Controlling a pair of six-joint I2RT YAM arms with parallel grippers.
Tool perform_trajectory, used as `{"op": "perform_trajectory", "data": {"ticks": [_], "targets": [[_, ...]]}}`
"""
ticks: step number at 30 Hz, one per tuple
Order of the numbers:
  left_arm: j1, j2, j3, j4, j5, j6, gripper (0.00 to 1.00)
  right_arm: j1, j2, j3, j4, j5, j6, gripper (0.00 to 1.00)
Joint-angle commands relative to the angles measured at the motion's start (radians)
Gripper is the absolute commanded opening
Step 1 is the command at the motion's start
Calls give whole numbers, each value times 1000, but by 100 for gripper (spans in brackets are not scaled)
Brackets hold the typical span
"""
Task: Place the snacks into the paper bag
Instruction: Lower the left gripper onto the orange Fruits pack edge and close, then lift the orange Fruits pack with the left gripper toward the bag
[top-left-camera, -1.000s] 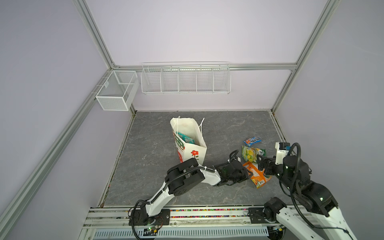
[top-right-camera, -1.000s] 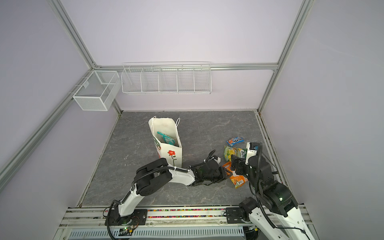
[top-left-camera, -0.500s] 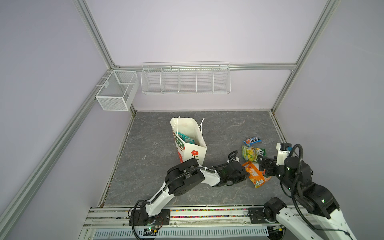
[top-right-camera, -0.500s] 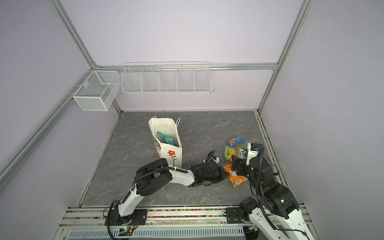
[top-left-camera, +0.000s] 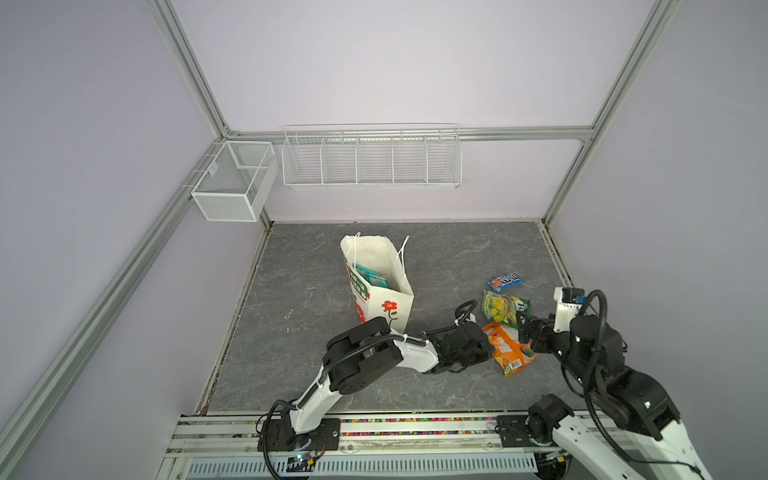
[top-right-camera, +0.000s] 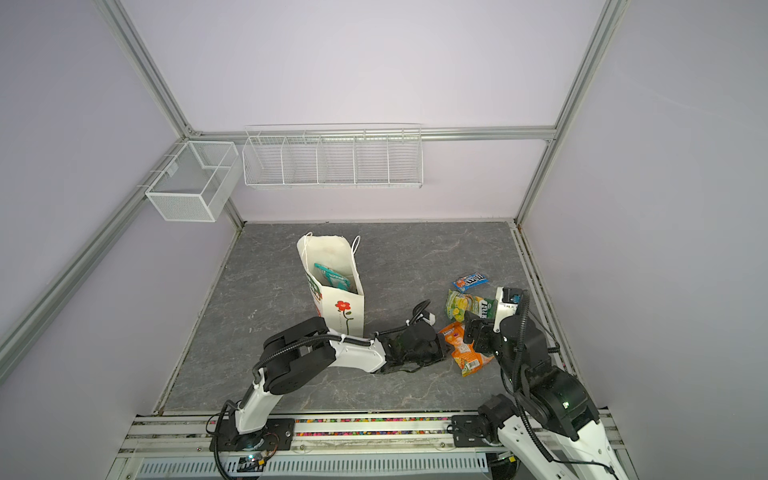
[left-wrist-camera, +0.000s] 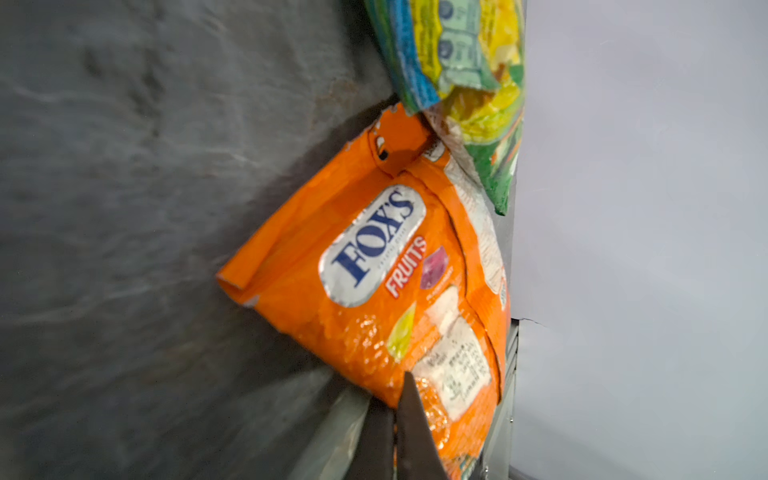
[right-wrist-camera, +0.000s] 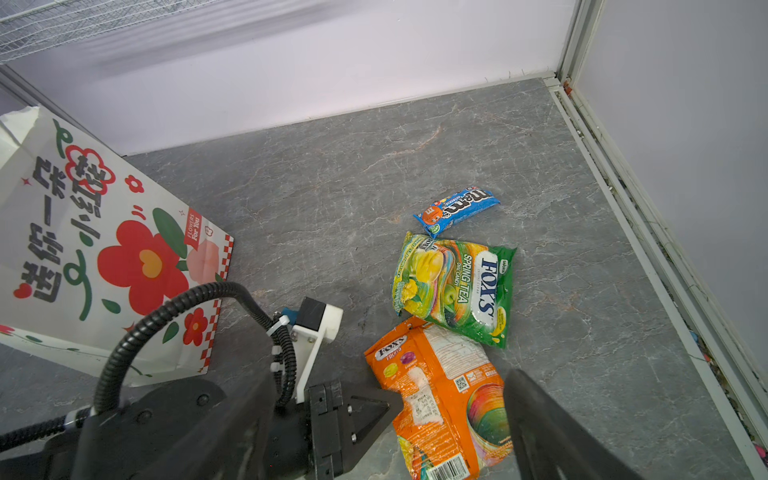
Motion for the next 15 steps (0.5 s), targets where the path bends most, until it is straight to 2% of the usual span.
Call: {"op": "perform_trajectory", "data": {"ticks": [1,15], "targets": [[-14,-77,0,-92,-69,73,0,-6,-14,-13,6,18,-8,89],[-48,-241,59,-302,-216,267,0,-7,-15,-11,6,19,0,89]]}}
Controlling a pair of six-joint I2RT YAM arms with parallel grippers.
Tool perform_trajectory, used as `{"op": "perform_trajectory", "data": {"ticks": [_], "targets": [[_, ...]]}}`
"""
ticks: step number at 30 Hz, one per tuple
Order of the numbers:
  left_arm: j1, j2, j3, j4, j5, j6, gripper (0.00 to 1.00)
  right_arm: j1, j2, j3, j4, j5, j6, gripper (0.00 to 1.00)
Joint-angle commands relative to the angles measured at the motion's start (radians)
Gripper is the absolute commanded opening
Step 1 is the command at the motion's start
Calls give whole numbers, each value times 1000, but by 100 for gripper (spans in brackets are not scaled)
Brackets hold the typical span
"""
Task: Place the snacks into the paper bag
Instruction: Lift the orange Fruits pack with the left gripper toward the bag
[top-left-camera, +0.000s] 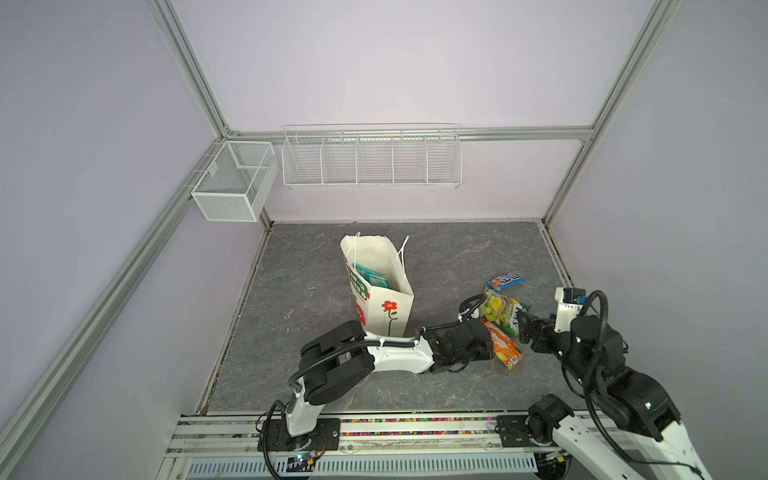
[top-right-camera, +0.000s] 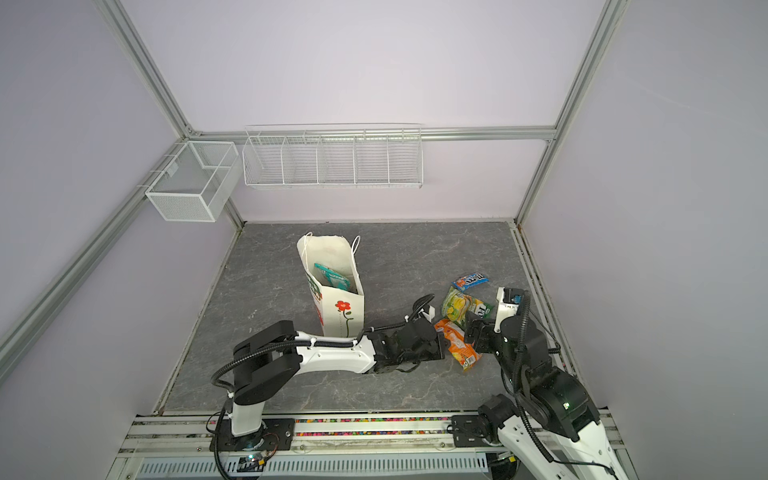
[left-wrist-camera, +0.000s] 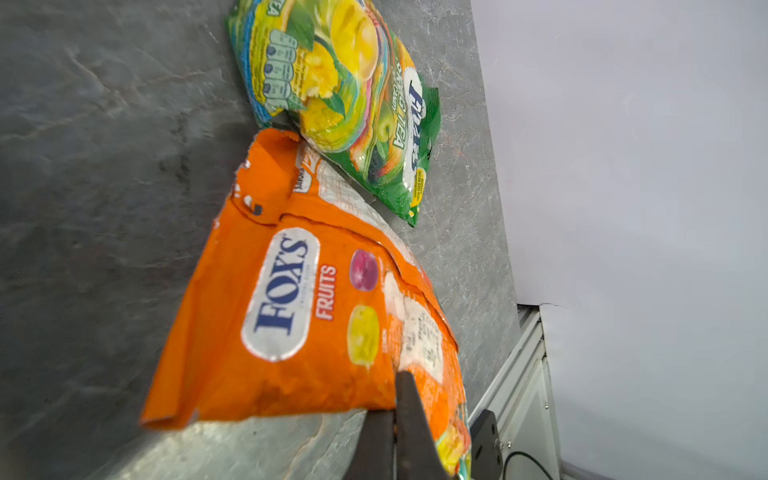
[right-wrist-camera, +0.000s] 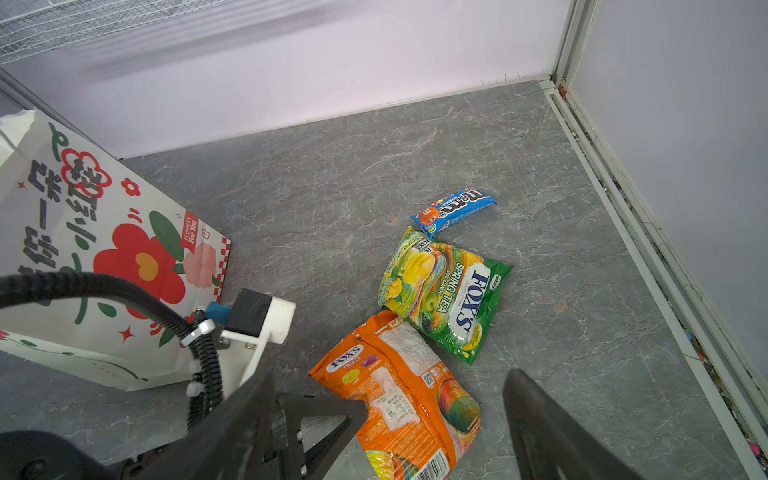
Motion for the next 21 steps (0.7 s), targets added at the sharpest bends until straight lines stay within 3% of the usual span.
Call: {"op": "perform_trajectory", "data": {"ticks": [1,21], "targets": [[-10,-60,50,-74,-83,83,0,-6,-11,-11,7,11,1,89],[-21,-226,126,-300,-278,303,0,-7,-44,-60,-7,40,9,89]]}}
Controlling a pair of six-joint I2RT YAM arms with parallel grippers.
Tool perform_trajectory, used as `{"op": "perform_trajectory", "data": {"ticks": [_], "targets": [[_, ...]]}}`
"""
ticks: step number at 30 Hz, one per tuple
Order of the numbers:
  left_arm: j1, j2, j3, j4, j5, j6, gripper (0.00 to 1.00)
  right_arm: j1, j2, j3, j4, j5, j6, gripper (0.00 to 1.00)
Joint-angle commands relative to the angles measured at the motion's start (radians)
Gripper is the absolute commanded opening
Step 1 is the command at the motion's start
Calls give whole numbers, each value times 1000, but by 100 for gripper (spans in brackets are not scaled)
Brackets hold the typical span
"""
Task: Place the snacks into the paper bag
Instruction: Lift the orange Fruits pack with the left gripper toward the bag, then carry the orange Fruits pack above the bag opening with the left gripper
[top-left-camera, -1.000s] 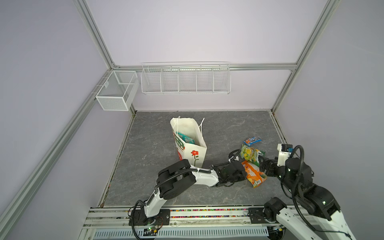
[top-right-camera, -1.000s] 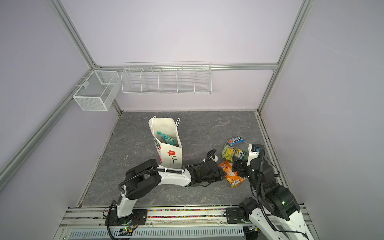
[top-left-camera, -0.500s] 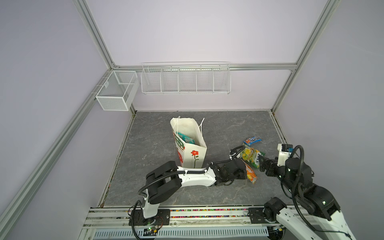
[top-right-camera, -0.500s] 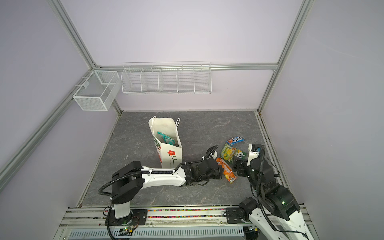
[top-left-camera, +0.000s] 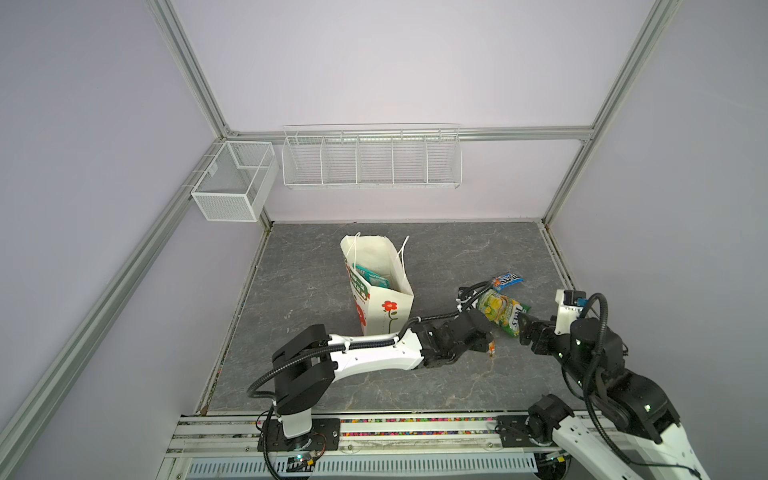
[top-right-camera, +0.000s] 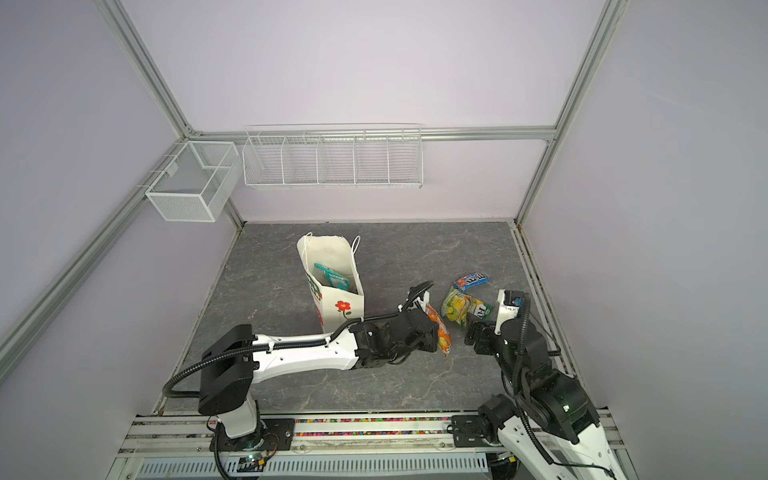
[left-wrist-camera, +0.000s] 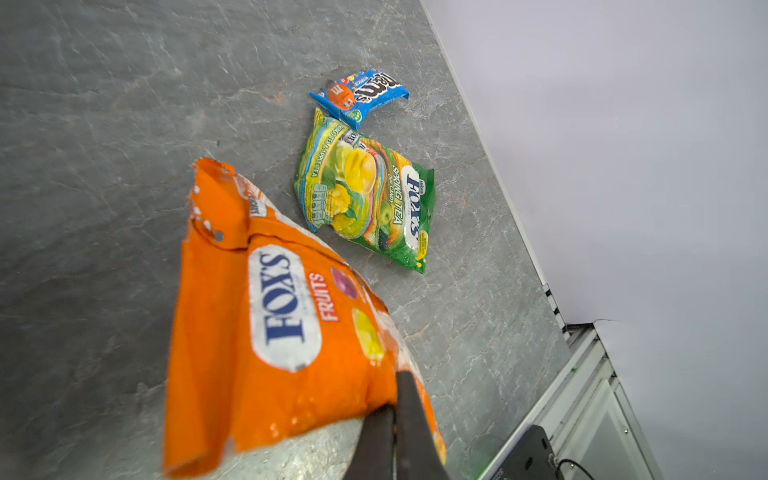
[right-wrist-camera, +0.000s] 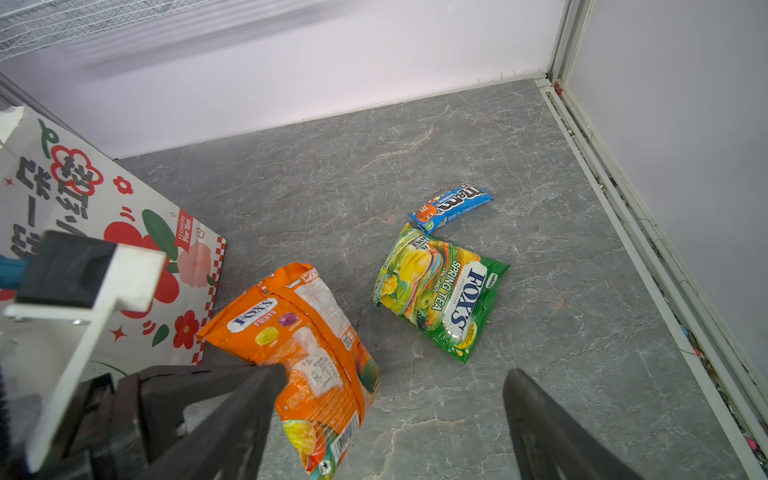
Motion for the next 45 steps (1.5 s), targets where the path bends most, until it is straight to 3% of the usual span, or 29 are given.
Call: {"op": "perform_trajectory", "data": {"ticks": [1,24,45], "targets": [[-7,-59,57,-33,-74,73,0,-7,-21,-37,-7,31,5,89],[-11,-159,280,-260,-292,348,0,-7,-57,-65,-9,35,18,89],[-13,-231,409,-326,-383,563,0,-7,-64,-65,-10,30,22,89]]}}
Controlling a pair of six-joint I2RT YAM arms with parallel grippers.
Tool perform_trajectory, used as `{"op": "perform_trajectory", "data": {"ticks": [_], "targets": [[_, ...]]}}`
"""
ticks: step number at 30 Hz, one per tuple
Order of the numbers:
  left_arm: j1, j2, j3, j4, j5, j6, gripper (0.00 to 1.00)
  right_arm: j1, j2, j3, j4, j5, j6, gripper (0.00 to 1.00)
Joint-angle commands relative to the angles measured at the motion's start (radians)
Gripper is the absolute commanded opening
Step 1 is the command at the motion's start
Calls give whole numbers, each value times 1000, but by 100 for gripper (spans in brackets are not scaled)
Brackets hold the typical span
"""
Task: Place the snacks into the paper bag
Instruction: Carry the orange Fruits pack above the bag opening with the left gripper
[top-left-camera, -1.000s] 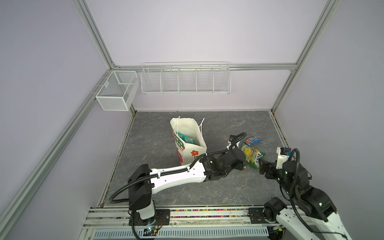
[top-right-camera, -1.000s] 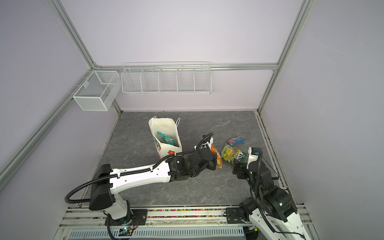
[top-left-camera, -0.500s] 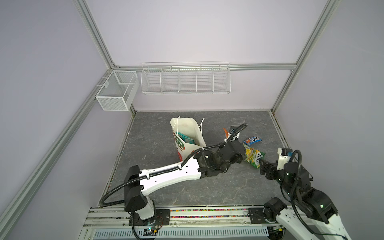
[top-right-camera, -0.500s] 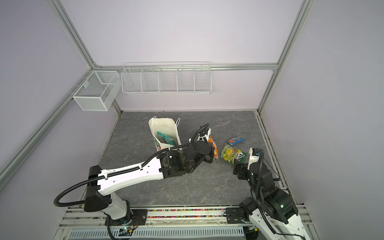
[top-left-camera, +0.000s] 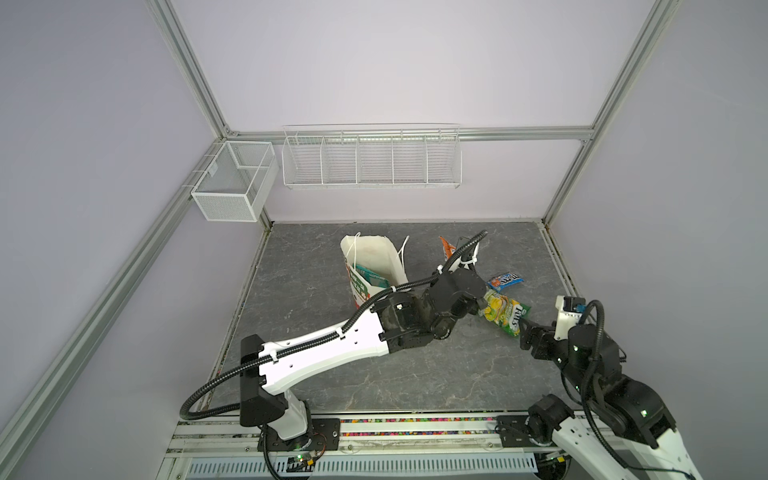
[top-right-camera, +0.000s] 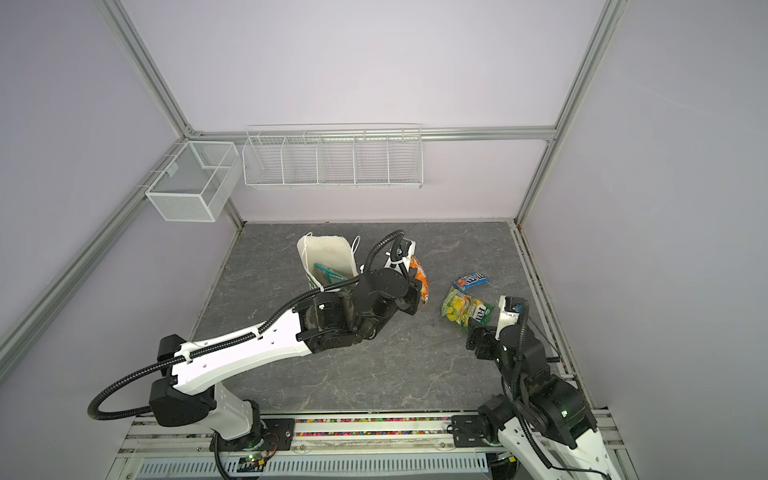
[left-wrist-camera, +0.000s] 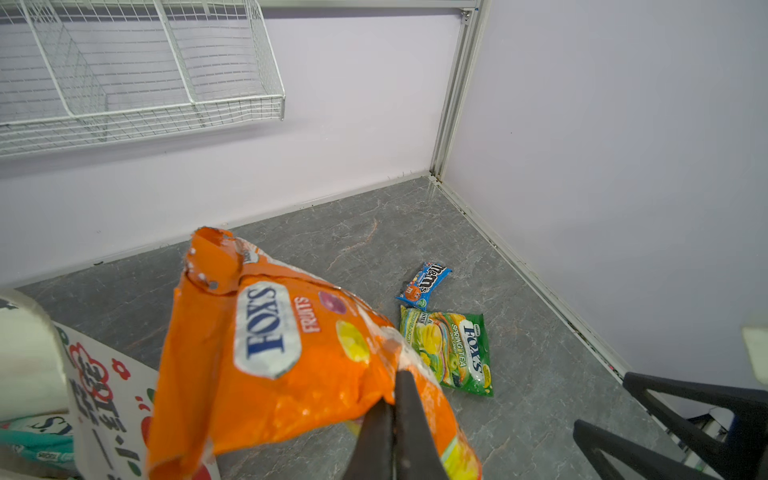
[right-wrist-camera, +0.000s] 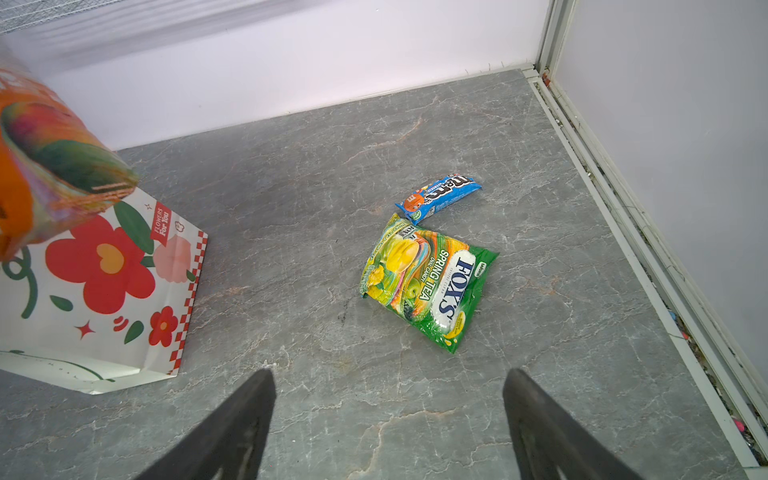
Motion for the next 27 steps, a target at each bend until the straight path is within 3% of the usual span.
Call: {"op": "perform_trajectory", "data": {"ticks": [1,27], "targets": [[-7,-50,47,3,-30,72,0,-4,-12,-14,-2,8,16,89],[-14,-204,74,-5,-139,265,0,-4,18,-50,27,-43,51,89]]}}
